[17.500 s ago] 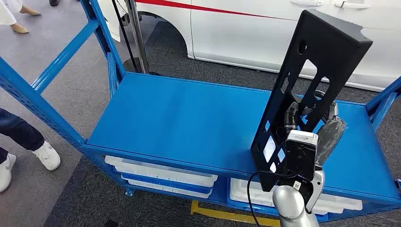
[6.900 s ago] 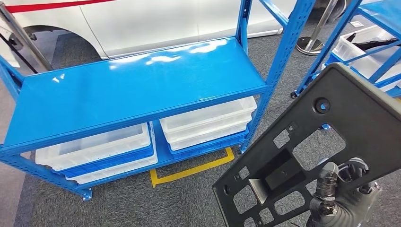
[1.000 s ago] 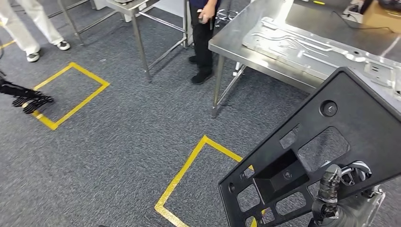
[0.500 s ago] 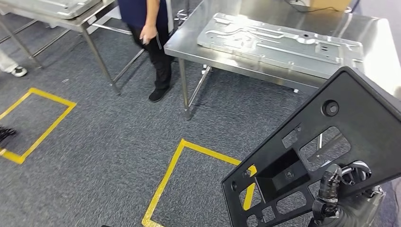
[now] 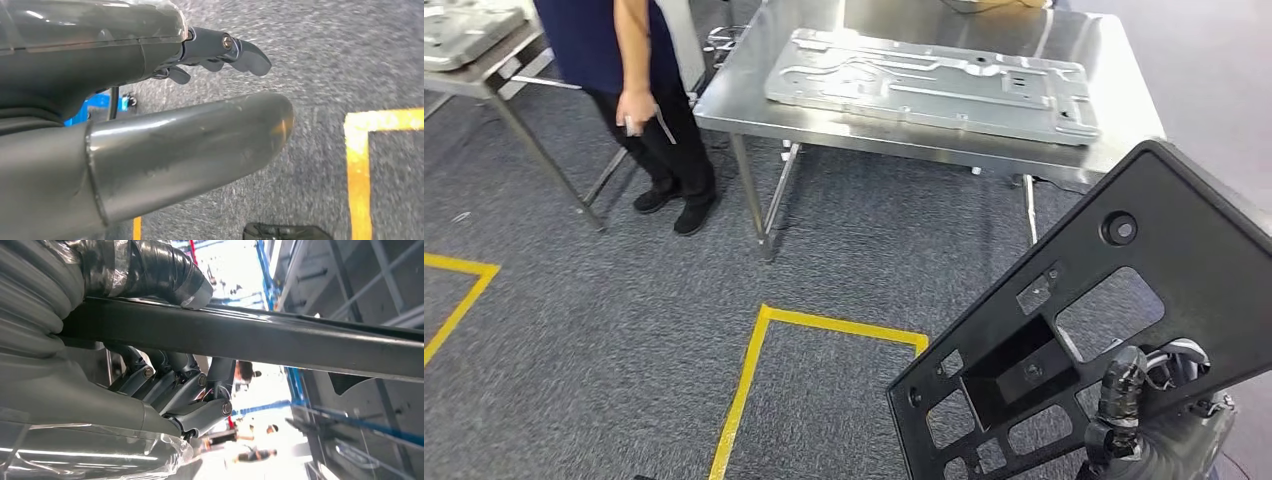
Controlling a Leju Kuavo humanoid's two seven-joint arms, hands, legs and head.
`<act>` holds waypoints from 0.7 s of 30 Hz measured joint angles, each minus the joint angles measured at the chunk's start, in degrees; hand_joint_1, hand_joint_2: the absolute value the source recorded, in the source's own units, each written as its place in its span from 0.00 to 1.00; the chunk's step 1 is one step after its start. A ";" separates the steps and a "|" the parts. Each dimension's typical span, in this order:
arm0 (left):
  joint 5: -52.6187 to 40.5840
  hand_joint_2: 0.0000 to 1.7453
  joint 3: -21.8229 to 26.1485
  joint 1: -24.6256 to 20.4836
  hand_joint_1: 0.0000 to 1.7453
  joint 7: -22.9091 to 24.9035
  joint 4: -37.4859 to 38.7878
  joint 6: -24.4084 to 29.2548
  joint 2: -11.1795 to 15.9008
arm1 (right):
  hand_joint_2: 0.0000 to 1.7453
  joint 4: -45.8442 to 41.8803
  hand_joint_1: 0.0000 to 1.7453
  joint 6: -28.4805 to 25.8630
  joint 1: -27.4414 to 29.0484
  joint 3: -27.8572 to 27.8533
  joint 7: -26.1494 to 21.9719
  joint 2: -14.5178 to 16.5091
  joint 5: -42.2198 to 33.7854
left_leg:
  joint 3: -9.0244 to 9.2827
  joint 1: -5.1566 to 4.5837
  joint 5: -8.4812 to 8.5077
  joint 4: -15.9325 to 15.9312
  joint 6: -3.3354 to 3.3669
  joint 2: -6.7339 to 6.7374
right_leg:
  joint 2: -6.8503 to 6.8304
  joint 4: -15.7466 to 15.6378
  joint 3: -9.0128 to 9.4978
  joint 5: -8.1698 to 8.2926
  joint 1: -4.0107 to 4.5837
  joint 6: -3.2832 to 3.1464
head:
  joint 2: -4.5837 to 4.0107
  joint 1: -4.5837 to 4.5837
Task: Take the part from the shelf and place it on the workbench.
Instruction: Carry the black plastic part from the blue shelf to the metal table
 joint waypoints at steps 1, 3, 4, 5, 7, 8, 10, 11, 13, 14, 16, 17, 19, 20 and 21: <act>-0.02 0.00 0.01 -0.11 0.00 0.00 0.00 -0.01 -0.01 | 1.00 0.01 1.00 -0.27 0.01 0.00 0.02 0.00 0.13 | 0.32 0.11 -0.23 0.04 -0.26 0.33 | -0.27 -3.23 1.74 2.03 -0.23 0.14 | 0.00 0.00; -0.04 0.00 0.02 -0.42 0.00 0.00 0.00 -0.01 -0.03 | 1.00 0.01 1.00 -0.84 -0.01 0.00 0.04 0.00 0.38 | 0.76 0.17 -0.74 0.14 -0.88 0.80 | -0.92 -10.34 5.71 4.67 -0.31 0.11 | 0.00 -0.01; -0.05 0.00 0.02 -0.54 0.00 0.01 0.00 -0.01 -0.03 | 1.00 0.01 1.00 -1.04 -0.01 0.00 0.07 0.00 0.47 | 0.90 0.11 -0.93 0.15 -1.24 0.92 | -1.13 -12.43 6.88 5.03 -0.18 -0.10 | 0.00 -0.02; -0.06 0.00 0.03 -0.61 0.00 0.01 0.00 0.00 -0.03 | 1.00 0.01 1.00 -1.19 0.01 0.00 0.08 0.01 0.54 | 0.99 0.03 -1.08 0.09 -1.61 1.00 | -1.21 -13.24 7.32 4.76 0.05 -0.37 | 0.00 -0.03; -0.07 0.00 0.05 -0.68 0.00 0.02 0.00 0.00 -0.05 | 1.00 -0.01 1.00 -1.46 0.07 0.00 0.10 0.02 0.71 | 1.44 0.08 -1.24 -0.23 -2.36 1.11 | -0.96 -13.46 7.43 4.58 0.22 -1.11 | 0.00 -0.05; -0.08 0.00 0.05 -0.70 0.00 0.02 0.00 -0.01 -0.07 | 1.00 -0.02 1.00 -1.58 0.09 0.00 0.10 0.06 0.85 | 1.56 0.20 -1.59 0.01 -2.66 0.75 | -0.83 -13.67 7.60 4.56 0.16 -1.49 | 0.00 -0.06; -0.09 0.00 0.07 -0.67 0.00 0.04 0.00 -0.02 -0.09 | 1.00 -0.03 1.00 -1.86 0.07 0.00 0.14 0.18 1.10 | 0.15 0.35 -3.83 3.52 -2.92 -0.65 | -0.69 -14.06 7.94 4.58 -0.01 -2.32 | 0.00 -0.11; -0.09 0.00 0.10 -0.60 0.00 0.06 0.00 -0.02 -0.07 | 1.00 -0.02 1.00 -2.05 0.08 0.00 0.20 0.24 1.18 | -1.49 0.29 -5.54 7.03 -2.88 -1.44 | -0.65 -14.09 8.02 4.49 0.13 -2.62 | 0.00 -0.12; -0.09 0.00 0.18 -0.34 0.00 0.15 0.00 -0.01 0.00 | 1.00 0.11 1.00 -2.43 0.11 0.00 0.41 0.28 1.21 | -5.70 0.12 -8.15 14.69 -2.73 -2.17 | -0.32 -14.05 8.15 4.27 0.47 -3.07 | 0.00 -0.14; -0.09 0.00 0.21 -0.17 0.00 0.19 0.00 -0.01 0.02 | 1.00 0.23 1.00 -2.60 0.14 0.00 0.54 0.29 1.22 | -6.97 0.05 -7.99 16.46 -2.62 -2.29 | -0.04 -14.04 8.31 4.14 0.64 -3.20 | 0.00 -0.14; -0.09 0.00 0.24 0.05 0.00 0.25 0.00 -0.01 0.04 | 1.00 0.43 1.00 -2.74 0.17 0.00 0.73 0.31 1.24 | -6.50 -0.08 -4.47 13.51 -2.13 -2.36 | 0.54 -13.99 8.86 3.83 0.92 -3.28 | 0.00 -0.13; -0.09 0.00 0.24 0.08 0.00 0.25 0.00 -0.01 0.07 | 1.00 0.46 1.00 -2.78 0.19 0.00 0.78 0.32 1.25 | -5.12 -0.20 -1.98 9.57 -1.72 -2.48 | 0.76 -13.96 9.18 3.62 1.00 -3.22 | 0.00 -0.13; -0.09 0.00 0.25 0.01 0.00 0.25 0.00 -0.01 0.16 | 1.00 0.48 1.00 -2.79 0.20 0.00 0.80 0.35 1.29 | -2.59 -0.52 0.83 3.10 -1.02 -2.76 | 1.08 -13.73 9.51 3.22 1.28 -2.81 | 0.00 -0.14; -0.08 0.00 0.25 -0.06 0.00 0.26 -0.01 0.00 0.20 | 1.00 0.48 1.00 -2.79 0.21 0.00 0.80 0.36 1.31 | -2.08 -0.70 0.98 1.81 -0.82 -2.86 | 1.17 -13.68 9.50 3.12 1.32 -2.55 | 0.00 -0.14; -0.08 0.00 0.26 -0.11 0.00 0.26 -0.01 0.00 0.21 | 1.00 0.49 1.00 -2.80 0.24 0.00 0.80 0.36 1.31 | -1.91 -0.86 0.77 1.50 -0.71 -2.89 | 1.25 -13.67 9.46 3.10 1.32 -2.25 | 0.00 -0.14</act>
